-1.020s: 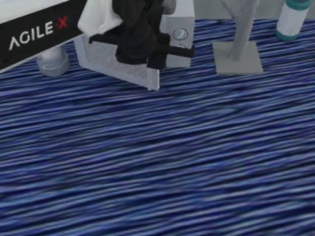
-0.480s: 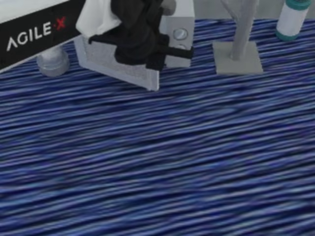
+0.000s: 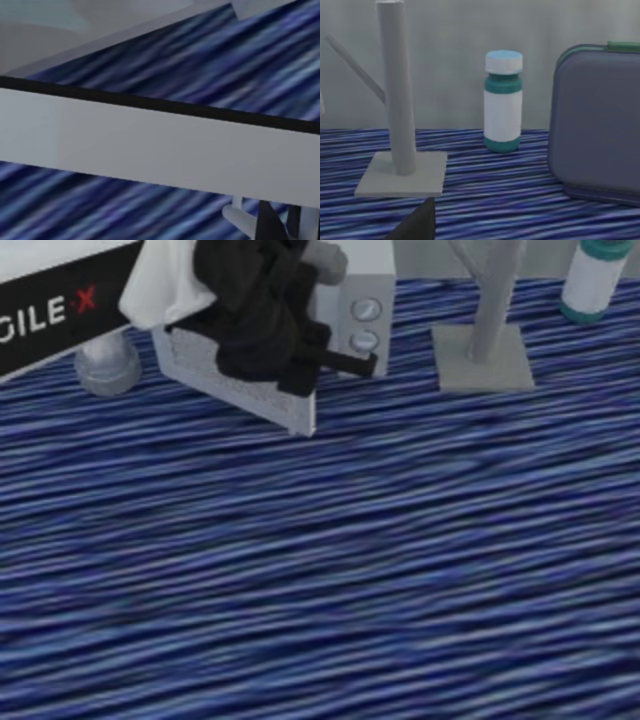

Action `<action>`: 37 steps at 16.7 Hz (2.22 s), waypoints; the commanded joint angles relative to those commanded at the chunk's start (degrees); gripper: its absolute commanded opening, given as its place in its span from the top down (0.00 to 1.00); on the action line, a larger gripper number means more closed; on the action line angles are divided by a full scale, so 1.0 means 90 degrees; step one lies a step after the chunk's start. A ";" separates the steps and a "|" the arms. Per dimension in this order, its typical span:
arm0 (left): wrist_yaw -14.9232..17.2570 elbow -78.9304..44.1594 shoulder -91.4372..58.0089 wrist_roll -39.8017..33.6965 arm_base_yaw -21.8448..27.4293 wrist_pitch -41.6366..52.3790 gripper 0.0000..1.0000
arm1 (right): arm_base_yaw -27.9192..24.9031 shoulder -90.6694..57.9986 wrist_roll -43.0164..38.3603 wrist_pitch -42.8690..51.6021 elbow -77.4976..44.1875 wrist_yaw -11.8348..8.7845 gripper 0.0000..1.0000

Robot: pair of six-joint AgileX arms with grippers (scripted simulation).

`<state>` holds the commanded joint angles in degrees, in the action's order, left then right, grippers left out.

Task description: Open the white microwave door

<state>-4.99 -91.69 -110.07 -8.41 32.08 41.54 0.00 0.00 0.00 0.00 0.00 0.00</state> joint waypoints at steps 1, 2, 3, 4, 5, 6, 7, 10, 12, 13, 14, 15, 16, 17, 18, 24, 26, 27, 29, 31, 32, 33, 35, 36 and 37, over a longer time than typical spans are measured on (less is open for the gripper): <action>0.0000 0.0000 0.0000 0.0000 0.0000 0.0000 1.00 | 0.0000 0.0000 0.0000 0.0000 0.0000 0.0000 0.00; 0.0000 0.0000 0.0000 0.0000 0.0000 0.0000 1.00 | 0.0000 0.0000 0.0000 0.0000 0.0000 0.0000 0.00; 0.0000 0.0000 0.0000 0.0000 0.0000 0.0000 1.00 | 0.0000 0.0000 0.0000 0.0000 0.0000 0.0000 0.00; 0.0000 0.0000 0.0000 0.0000 0.0000 0.0000 1.00 | 0.0000 0.0000 0.0000 0.0000 0.0000 0.0000 0.00; 0.0000 0.0000 0.0000 0.0000 0.0000 0.0000 1.00 | 0.0000 0.0000 0.0000 0.0000 0.0000 0.0000 0.00; 0.0000 0.0000 0.0000 0.0000 0.0000 0.0000 1.00 | 0.0000 0.0000 0.0000 0.0000 0.0000 0.0000 0.00; 0.0000 0.0000 0.0000 0.0000 0.0000 0.0000 1.00 | 0.0000 0.0000 0.0000 0.0000 0.0000 0.0000 0.00; 0.0000 0.0000 0.0000 0.0000 0.0000 0.0000 1.00 | 0.0000 0.0000 0.0000 0.0000 0.0000 0.0000 0.00; 0.0000 0.0000 0.0000 0.0000 0.0000 0.0000 1.00 | 0.0000 0.0000 0.0000 0.0000 0.0000 0.0000 0.00; 0.0000 0.0000 0.0000 0.0000 0.0000 0.0000 1.00 | 0.0000 0.0000 0.0000 0.0000 0.0000 0.0000 0.00; 0.0000 0.0000 0.0000 0.0000 0.0000 0.0000 1.00 | 0.0000 0.0000 0.0000 0.0000 0.0000 0.0000 0.00; 0.0000 0.0000 0.0000 0.0000 0.0000 0.0000 1.00 | 0.0000 0.0000 0.0000 0.0000 0.0000 0.0000 0.00; 0.0000 0.0000 0.0000 0.0000 0.0000 0.0000 1.00 | 0.0000 0.0000 0.0000 0.0000 0.0000 0.0000 0.00; 0.0000 0.0000 0.0000 0.0000 0.0000 0.0000 1.00 | 0.0000 0.0000 0.0000 0.0000 0.0000 0.0000 0.00; 0.0000 0.0000 0.0000 0.0000 0.0000 0.0000 1.00 | 0.0000 0.0000 0.0000 0.0000 0.0000 0.0000 0.00; 0.0053 0.0021 0.0002 -0.0003 0.0033 -0.0009 1.00 | 0.0000 0.0000 0.0000 0.0000 0.0000 0.0000 0.00; 0.0145 0.0168 0.0120 0.0189 -0.0023 -0.0057 1.00 | 0.0000 0.0000 0.0000 0.0000 0.0000 0.0000 0.00; 0.0215 0.0280 0.0203 0.0326 -0.0069 -0.0088 1.00 | 0.0000 0.0000 0.0000 0.0000 0.0000 0.0000 0.00; 0.0362 0.0508 0.0375 0.0609 -0.0161 -0.0154 1.00 | 0.0000 0.0000 0.0000 0.0000 0.0000 0.0000 0.00; 0.0463 0.0654 0.0491 0.0798 -0.0220 -0.0201 1.00 | 0.0000 0.0000 0.0000 0.0000 0.0000 0.0000 0.00; 0.0471 0.0666 0.0500 0.0813 -0.0224 -0.0205 1.00 | 0.0000 0.0000 0.0000 0.0000 0.0000 0.0000 0.00; 0.0471 0.0666 0.0500 0.0813 -0.0224 -0.0205 1.00 | 0.0000 0.0000 0.0000 0.0000 0.0000 0.0000 0.00; 0.0471 0.0666 0.0500 0.0813 -0.0224 -0.0205 1.00 | 0.0000 0.0000 0.0000 0.0000 0.0000 0.0000 0.00; 0.0471 0.0666 0.0500 0.0813 -0.0224 -0.0205 1.00 | 0.0000 0.0000 0.0000 0.0000 0.0000 0.0000 0.00; 0.0471 0.0666 0.0500 0.0813 -0.0224 -0.0205 1.00 | 0.0000 0.0000 0.0000 0.0000 0.0000 0.0000 0.00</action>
<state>-0.75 -85.70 -105.57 -1.10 30.07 39.69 0.00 0.00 0.00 0.00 0.00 0.00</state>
